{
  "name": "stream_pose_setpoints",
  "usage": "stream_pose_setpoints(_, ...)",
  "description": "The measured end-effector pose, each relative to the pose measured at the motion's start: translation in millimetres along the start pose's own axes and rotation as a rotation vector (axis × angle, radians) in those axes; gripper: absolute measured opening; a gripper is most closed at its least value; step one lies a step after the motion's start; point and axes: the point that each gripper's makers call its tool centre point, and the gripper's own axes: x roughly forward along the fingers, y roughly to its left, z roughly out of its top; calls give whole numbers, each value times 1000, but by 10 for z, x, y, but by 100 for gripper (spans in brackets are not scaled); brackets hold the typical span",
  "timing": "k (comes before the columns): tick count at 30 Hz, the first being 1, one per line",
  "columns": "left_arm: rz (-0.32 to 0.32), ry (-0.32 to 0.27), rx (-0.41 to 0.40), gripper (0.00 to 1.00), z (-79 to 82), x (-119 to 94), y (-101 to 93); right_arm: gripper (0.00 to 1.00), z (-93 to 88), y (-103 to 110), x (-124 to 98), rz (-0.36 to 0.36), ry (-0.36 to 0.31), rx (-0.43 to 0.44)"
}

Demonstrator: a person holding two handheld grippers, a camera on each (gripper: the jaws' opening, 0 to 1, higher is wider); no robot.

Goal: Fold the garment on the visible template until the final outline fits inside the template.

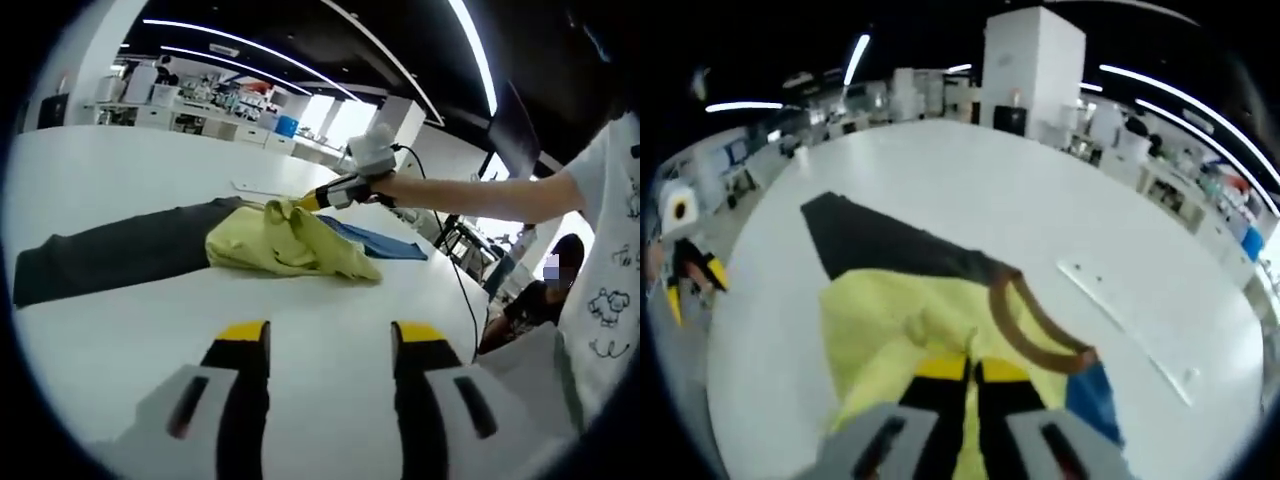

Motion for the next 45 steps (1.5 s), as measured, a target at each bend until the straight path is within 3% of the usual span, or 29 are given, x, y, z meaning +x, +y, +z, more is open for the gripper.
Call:
stream_pose_setpoints(5, -13, 5, -1, 44, 11, 55, -24, 2, -23, 14, -27, -2, -7, 14)
stream_pose_setpoints(17, -34, 7, 5, 45, 26, 117, -64, 32, -133, -45, -173, -42, -43, 8)
stream_pose_setpoints(22, -38, 10, 6, 46, 32, 120, -83, 50, -185, -11, -256, -33, -57, 23)
stream_pose_setpoints(30, -43, 15, 15, 46, 57, 140, -76, 86, -210, 132, -393, 19, -111, 30)
stream_pose_setpoints(35, -52, 14, 14, 46, 87, 182, -102, 100, -257, 199, -494, 26, -123, 27)
stream_pose_setpoints(45, -74, 15, 29, 46, 206, 291, -103, 99, -384, 323, -758, 27, -130, -3)
